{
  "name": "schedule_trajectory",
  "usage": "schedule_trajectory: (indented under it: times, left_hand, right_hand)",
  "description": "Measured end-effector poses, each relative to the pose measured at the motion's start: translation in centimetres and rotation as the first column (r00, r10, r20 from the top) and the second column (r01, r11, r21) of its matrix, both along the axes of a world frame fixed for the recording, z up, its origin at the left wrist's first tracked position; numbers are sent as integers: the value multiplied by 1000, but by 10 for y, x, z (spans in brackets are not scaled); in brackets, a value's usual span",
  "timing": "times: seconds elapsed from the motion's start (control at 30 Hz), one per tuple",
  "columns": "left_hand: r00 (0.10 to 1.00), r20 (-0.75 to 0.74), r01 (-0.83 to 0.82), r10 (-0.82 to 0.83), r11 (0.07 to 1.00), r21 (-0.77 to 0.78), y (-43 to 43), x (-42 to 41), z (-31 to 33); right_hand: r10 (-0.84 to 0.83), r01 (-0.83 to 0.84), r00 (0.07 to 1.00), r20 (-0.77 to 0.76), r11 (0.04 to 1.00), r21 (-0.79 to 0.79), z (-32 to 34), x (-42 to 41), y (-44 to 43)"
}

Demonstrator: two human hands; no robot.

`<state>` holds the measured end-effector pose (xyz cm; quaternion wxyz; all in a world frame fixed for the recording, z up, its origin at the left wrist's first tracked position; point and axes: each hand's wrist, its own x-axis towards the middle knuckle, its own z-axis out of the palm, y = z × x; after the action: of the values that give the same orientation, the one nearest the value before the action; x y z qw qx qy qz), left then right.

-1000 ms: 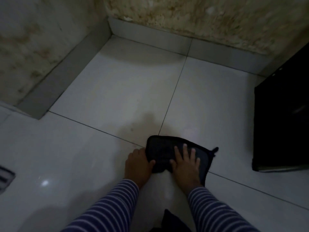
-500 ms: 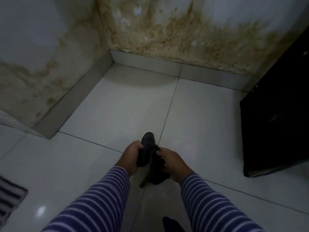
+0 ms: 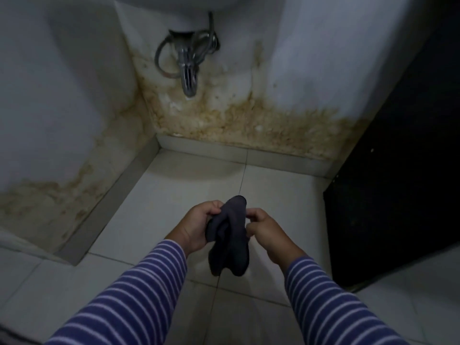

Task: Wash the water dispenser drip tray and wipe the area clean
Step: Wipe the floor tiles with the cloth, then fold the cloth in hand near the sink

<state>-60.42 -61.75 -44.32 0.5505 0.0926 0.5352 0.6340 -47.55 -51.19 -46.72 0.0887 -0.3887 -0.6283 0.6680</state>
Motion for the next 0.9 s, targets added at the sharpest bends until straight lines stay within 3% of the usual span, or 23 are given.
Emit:
schedule_trajectory:
  times: [0.33,0.53,0.73,0.9]
  left_hand:
    - [980,179,86,-89,996,28,0,25,211]
    - [962,245,89,-124,985,149,2,41,360]
    - [955,199,176,-221,959,223,2,57,500]
    - [950,190,191,-246,945,266,9,70,579]
  right_hand:
    - [-155,116,971,-180,970,-212,218,46,-11]
    - [-231,111,938,-259,907,-405,366,62,-19]
    - [-168,-83,877,-451,870,-486,496,86,-25]
    - [-71,-193,805,-589,908,-373,579,107,-17]
